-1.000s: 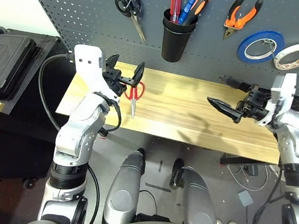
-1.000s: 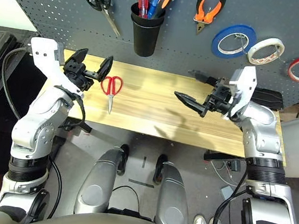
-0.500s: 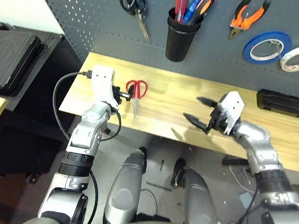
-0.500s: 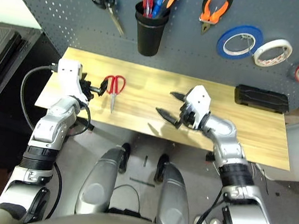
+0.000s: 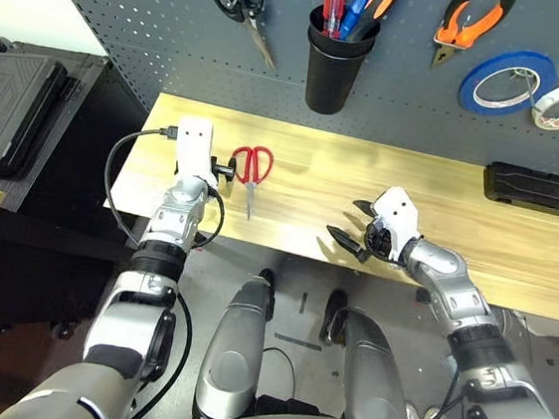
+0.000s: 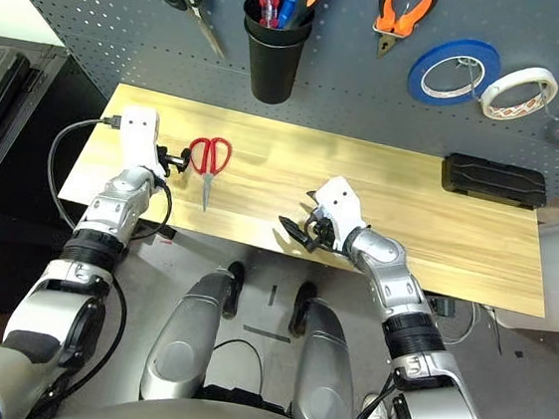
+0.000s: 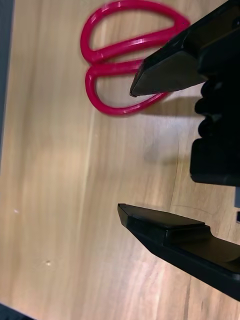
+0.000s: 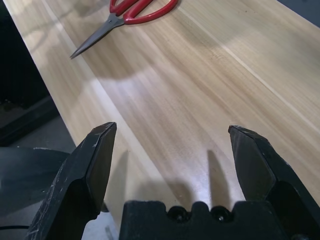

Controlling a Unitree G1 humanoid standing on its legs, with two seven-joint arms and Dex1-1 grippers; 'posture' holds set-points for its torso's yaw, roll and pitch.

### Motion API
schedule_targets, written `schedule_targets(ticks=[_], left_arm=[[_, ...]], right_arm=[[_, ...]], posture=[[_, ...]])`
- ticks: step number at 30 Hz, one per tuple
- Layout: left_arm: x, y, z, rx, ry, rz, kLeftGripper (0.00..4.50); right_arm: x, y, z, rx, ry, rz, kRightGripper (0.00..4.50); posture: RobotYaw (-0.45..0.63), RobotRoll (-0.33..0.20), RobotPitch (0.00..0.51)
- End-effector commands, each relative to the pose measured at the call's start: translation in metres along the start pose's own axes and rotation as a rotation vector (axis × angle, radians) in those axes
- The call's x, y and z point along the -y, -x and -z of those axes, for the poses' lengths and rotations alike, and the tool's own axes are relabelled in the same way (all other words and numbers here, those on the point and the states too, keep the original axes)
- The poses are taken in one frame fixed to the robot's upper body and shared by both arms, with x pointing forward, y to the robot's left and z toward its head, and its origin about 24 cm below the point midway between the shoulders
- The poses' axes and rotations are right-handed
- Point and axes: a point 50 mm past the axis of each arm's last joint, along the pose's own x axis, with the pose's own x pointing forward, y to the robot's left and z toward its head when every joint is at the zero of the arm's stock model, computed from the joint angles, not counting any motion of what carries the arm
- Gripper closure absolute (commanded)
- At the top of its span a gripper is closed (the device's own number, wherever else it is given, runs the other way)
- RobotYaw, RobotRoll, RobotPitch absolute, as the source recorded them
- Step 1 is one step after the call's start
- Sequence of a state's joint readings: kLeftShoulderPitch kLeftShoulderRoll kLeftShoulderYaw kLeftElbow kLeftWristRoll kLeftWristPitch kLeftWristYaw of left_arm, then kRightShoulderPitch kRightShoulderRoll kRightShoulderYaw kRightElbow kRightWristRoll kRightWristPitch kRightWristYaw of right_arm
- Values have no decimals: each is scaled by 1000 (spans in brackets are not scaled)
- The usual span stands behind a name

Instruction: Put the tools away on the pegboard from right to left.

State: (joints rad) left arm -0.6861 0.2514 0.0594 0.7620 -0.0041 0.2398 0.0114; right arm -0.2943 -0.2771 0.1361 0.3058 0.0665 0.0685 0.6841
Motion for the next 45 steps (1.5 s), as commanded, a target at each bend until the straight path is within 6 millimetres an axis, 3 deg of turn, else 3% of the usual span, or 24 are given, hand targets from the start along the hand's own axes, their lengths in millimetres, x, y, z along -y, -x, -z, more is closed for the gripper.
schedule_targets(ticks=[1, 15, 16, 18, 28, 34, 45], left_arm=[[3, -4, 14, -52, -3, -15, 44], [8, -7, 36, -157, -36, -11, 44], [9, -7, 38, -163, -37, -8, 207], [11, -6, 41, -178, -37, 3, 654], [16, -6, 38, -170, -19, 18, 4445], [14, -1, 32, -112, 19, 11, 4445], [-6, 31, 11, 34, 94, -32, 4445]], right_arm=[[-8, 4, 9, -31, -28, -2, 0], [-13, 8, 3, -37, -26, 0, 0], [-13, 9, 3, -36, -22, -5, 0], [-14, 8, 1, -28, -11, -25, 0], [-11, 2, -5, 15, 31, -68, 0], [-11, -2, -15, 118, 65, -100, 0], [-1, 0, -40, 353, 110, -151, 0]], posture=[[237, 0, 424], [218, 0, 429], [218, 0, 429], [219, 0, 429], [248, 0, 415], [273, 0, 386], [320, 0, 318]])
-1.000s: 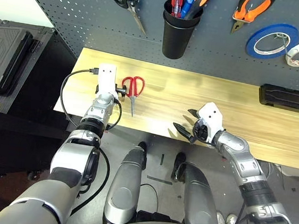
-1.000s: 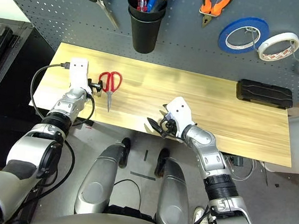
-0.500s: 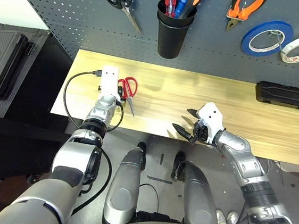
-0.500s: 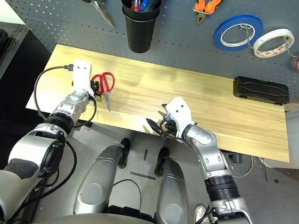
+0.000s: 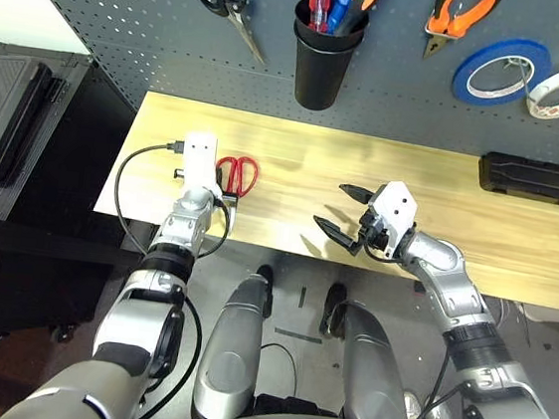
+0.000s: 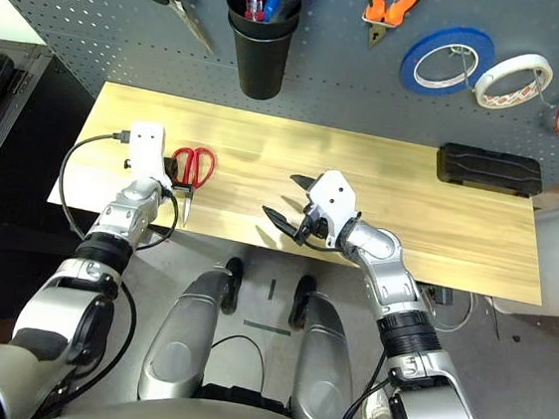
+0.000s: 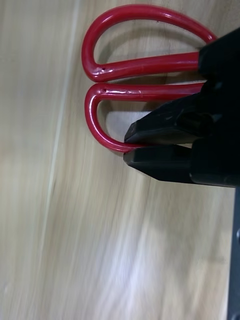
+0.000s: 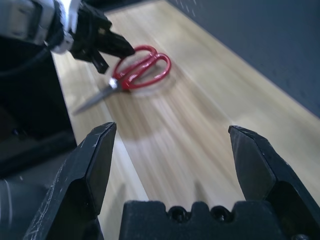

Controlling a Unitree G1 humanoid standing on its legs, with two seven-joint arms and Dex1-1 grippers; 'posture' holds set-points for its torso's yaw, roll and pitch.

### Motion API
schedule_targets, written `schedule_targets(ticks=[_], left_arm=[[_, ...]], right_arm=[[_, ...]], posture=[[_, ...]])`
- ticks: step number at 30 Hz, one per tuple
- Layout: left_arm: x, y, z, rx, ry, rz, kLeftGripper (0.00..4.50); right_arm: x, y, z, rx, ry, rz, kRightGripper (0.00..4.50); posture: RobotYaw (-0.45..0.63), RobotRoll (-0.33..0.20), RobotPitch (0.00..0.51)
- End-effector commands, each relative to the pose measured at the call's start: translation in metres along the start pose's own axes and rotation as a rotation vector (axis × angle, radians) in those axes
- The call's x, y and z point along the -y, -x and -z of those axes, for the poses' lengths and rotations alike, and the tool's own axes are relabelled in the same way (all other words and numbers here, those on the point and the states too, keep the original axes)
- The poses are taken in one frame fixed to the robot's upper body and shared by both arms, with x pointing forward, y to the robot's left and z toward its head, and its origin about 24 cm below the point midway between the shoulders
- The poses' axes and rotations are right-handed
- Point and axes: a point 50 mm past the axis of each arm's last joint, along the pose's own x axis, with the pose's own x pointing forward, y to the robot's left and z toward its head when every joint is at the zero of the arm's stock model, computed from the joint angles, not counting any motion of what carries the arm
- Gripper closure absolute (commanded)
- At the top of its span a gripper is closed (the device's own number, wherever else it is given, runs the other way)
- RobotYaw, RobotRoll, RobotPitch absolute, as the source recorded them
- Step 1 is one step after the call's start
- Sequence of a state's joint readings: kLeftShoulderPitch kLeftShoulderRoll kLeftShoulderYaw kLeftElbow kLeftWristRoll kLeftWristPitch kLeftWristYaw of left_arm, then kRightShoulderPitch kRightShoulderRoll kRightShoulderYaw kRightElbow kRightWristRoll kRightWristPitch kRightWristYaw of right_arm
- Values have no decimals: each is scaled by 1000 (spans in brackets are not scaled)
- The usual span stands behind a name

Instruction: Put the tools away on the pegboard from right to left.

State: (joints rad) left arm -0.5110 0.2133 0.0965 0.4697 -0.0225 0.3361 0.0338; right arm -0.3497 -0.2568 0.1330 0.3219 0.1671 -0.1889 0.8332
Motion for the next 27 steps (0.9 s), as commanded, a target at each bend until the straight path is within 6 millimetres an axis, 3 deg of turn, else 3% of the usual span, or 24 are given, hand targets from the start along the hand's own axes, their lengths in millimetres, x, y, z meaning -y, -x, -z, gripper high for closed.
schedule_targets(ticks=[1, 14, 27], left_arm=[[-9, 13, -7, 42, 35, -7, 4445], [-35, 67, -62, 363, 137, 7, 4445], [-50, 94, -122, 636, 214, 74, 4445]], right_arm=[[5, 6, -6, 81, -9, -1, 0], [35, 23, -44, 283, 8, 14, 0], [58, 49, -98, 381, 43, -66, 0]], posture=[[321, 0, 313], [344, 0, 251], [299, 0, 226]])
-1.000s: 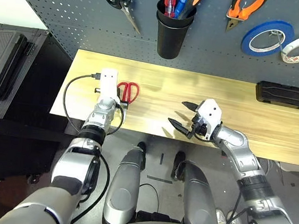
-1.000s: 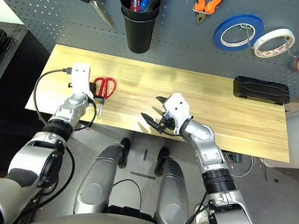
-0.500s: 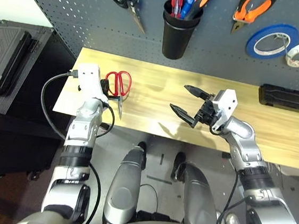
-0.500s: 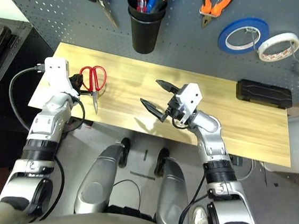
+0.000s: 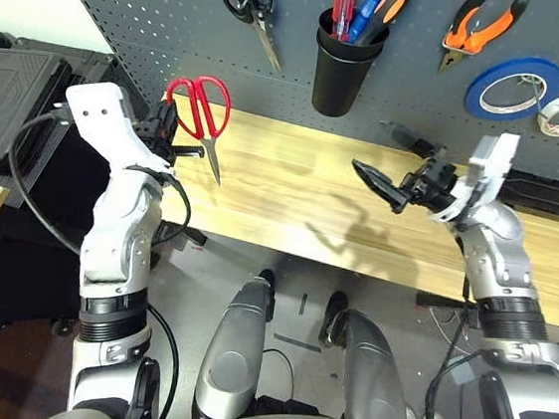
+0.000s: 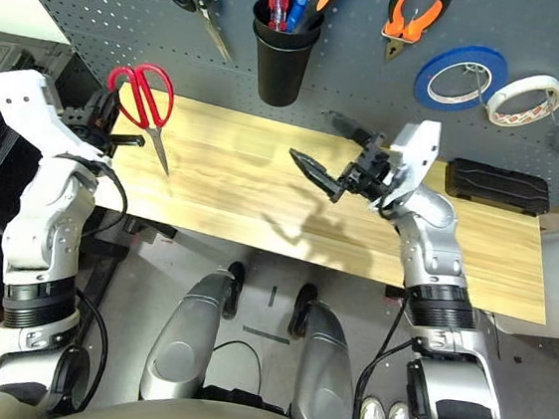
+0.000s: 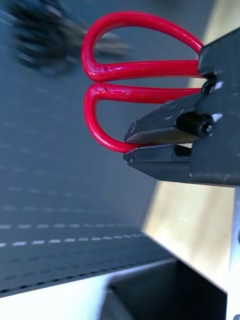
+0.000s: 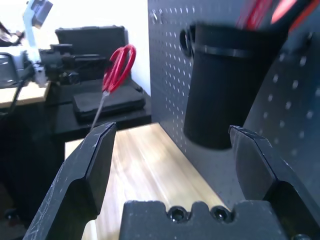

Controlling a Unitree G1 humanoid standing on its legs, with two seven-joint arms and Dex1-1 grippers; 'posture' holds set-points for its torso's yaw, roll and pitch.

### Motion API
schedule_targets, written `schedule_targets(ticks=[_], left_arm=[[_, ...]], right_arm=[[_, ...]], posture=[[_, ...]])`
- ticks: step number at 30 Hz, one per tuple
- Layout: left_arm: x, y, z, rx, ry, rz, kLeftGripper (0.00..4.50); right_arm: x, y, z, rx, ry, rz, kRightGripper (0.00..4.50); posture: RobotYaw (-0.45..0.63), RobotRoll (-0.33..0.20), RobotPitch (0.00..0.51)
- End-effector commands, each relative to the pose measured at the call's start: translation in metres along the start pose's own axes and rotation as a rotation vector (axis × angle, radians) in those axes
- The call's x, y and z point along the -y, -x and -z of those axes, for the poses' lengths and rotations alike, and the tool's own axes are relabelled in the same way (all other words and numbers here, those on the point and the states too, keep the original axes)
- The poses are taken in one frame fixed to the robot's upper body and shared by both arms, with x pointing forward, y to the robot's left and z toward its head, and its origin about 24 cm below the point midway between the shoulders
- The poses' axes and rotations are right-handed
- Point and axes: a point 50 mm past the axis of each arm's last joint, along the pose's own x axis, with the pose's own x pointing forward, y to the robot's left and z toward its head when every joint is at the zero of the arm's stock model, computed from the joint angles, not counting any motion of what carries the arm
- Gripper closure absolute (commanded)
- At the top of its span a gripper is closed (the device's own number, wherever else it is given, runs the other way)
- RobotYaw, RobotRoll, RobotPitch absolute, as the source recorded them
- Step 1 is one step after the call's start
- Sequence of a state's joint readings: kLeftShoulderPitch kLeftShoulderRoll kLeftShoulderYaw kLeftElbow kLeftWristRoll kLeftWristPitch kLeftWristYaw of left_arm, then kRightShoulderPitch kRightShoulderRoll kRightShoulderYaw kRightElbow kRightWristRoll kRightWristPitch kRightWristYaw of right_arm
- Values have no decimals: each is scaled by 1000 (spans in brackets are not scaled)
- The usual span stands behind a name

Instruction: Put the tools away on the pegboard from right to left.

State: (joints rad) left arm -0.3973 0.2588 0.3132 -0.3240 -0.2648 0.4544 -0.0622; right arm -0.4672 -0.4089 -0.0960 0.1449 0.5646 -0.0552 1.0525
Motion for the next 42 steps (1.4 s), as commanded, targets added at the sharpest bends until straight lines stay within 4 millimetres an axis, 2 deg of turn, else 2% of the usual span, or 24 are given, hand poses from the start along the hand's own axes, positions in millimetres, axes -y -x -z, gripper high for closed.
schedule_targets(ticks=[1, 7, 14, 20, 33, 37, 42], left_arm=[[1, 0, -12, 39, 21, 35, 4445], [4, -12, -26, 85, 38, 85, 4445], [3, -25, -42, 124, 39, 113, 4445], [3, -33, -41, 124, 28, 127, 4445], [17, -48, -40, 125, 37, 190, 4445], [17, -52, -36, 107, 29, 193, 4445], [23, -68, -23, 49, -23, 205, 4445]], right_arm=[[2, 4, -13, 22, 12, -34, 0], [6, 11, -31, 22, 32, -84, 0], [6, 9, -48, 39, 47, -94, 0], [9, 5, -55, 51, 54, -87, 0], [12, -3, -60, 75, 91, -65, 0], [13, -6, -59, 78, 99, -56, 0], [12, -12, -55, 82, 95, -57, 0]], posture=[[296, 0, 225], [260, 0, 220], [228, 0, 216], [208, 0, 213], [188, 0, 210], [187, 0, 214], [191, 0, 216]])
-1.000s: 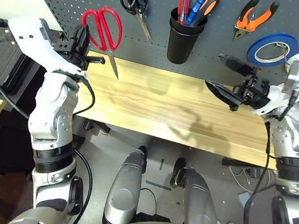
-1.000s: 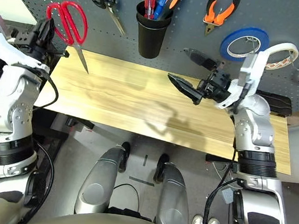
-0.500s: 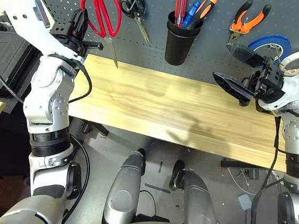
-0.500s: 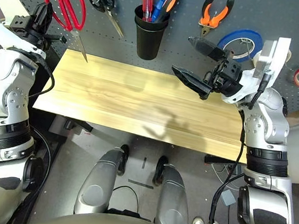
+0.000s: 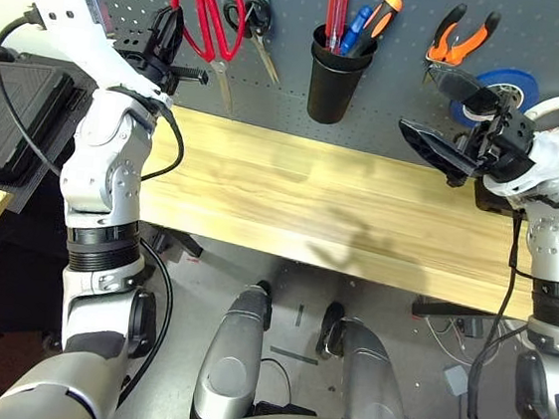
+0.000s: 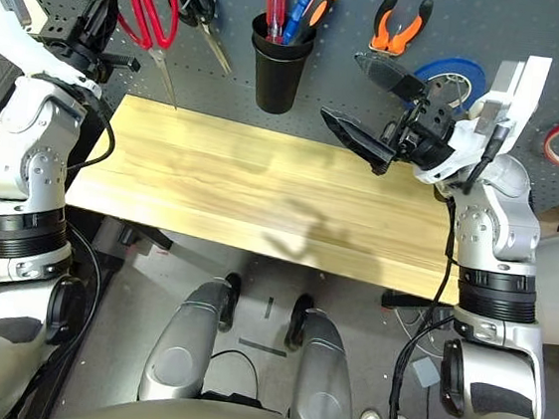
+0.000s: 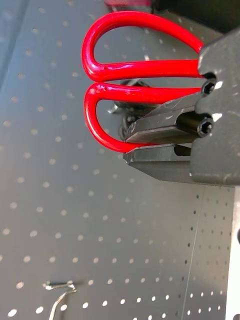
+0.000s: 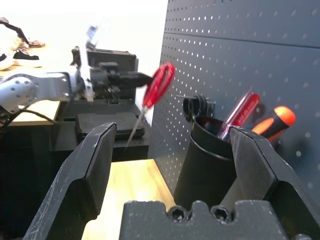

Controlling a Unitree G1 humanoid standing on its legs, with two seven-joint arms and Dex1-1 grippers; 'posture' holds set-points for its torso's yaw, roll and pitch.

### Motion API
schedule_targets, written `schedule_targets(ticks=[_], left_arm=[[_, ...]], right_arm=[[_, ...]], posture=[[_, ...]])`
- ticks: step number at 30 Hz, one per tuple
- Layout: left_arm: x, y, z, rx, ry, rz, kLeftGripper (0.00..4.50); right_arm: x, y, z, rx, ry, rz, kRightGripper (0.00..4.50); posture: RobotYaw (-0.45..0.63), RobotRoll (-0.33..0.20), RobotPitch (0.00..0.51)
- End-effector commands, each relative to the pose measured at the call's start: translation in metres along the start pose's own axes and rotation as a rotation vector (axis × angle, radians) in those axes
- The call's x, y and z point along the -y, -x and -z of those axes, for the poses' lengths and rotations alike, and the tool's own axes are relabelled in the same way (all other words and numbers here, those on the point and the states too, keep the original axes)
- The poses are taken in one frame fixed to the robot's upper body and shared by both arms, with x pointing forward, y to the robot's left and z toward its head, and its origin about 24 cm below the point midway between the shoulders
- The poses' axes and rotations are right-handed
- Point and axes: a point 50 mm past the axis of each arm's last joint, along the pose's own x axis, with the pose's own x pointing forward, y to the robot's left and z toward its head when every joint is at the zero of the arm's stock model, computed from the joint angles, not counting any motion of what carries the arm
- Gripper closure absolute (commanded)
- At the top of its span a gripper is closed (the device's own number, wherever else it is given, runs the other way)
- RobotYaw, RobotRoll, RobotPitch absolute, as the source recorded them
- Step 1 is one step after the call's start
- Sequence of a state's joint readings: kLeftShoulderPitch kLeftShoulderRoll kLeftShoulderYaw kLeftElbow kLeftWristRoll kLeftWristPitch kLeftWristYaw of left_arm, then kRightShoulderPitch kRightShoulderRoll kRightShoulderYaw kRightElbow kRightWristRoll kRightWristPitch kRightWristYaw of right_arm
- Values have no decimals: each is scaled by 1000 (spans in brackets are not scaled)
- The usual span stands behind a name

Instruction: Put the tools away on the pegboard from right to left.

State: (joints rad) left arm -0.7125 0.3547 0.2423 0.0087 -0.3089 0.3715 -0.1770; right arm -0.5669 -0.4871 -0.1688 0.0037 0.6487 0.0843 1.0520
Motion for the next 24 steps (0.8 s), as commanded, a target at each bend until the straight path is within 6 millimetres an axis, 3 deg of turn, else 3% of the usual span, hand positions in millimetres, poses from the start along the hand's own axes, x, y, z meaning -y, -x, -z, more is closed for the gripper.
schedule_targets(ticks=[1, 11, 17, 23, 24], left_arm=[[3, -11, 7, -29, -39, 21, 4445], [10, -40, 42, -172, -79, 66, 4445], [9, -18, 83, -272, -167, 157, 2452], [10, 18, 105, -281, -197, 241, 108], [9, 24, 107, -278, -193, 245, 13]], right_arm=[[0, -1, 3, 2, 4, 6, 0], [-3, -9, 13, 8, 5, 30, 0], [-12, -4, 37, -19, 11, 161, 0], [-23, 7, 60, -48, -5, 296, 0], [-25, 10, 64, -57, -5, 320, 0]], posture=[[192, 0, 216], [176, 0, 216], [143, 0, 219], [128, 0, 220], [125, 0, 219]])
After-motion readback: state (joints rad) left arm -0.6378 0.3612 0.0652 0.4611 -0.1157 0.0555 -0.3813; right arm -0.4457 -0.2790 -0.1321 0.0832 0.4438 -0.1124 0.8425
